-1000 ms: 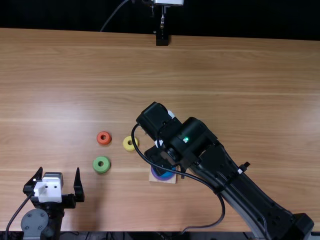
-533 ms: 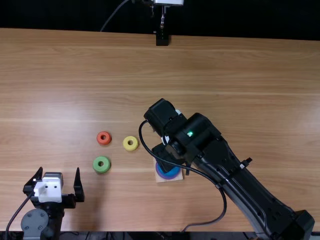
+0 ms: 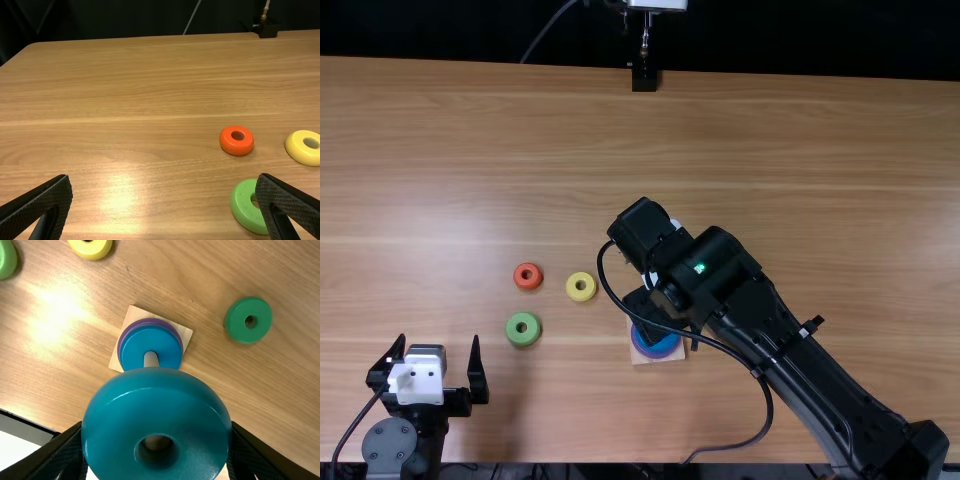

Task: Build the Hanoi tower: stack the rings onto the peg from bottom to top in this color order: purple, dark blue, light blue, dark green, light green, yellow, orange.

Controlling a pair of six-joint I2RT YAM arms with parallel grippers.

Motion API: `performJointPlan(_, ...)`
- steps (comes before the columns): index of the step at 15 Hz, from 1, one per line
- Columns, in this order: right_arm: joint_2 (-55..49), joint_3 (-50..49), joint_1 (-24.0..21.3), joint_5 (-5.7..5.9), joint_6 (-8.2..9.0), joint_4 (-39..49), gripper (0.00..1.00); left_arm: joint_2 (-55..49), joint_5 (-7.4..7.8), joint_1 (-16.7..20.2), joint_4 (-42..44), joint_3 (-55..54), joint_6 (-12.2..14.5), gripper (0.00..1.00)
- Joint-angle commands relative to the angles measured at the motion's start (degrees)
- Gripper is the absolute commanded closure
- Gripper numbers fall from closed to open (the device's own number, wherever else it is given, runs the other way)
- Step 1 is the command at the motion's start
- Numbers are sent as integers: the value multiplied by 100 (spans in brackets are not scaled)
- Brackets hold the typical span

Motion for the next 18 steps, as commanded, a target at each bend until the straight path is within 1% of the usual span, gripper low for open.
performJointPlan(1,98,-21,-2,-13,58,8,47,-62,-19,48,-374,-611,17,0)
performJointPlan(2,98,-47,-2,-13,58,8,34,-62,-19,48,-374,-611,17,0)
performJointPlan(3,98,-56,-2,-13,58,8,25,-62,-19,48,-374,-611,17,0)
performJointPlan(4,98,-56,7,-24,58,8,10,-62,-19,48,-374,-611,17,0)
performJointPlan(5,107,-56,7,-13,58,-3,0,-62,-19,48,-374,-611,17,0)
performJointPlan(11,116,58,-10,-13,68,29,0,-62,-19,48,-374,-611,17,0)
performJointPlan(14,195,383,-63,-13,79,335,0,-62,-19,48,-374,-611,17,0)
performJointPlan(16,265,533,-344,-13,89,862,0,-62,-19,48,-374,-611,17,0)
performJointPlan(18,292,647,-643,-2,89,1105,0,-62,-19,48,-374,-611,17,0)
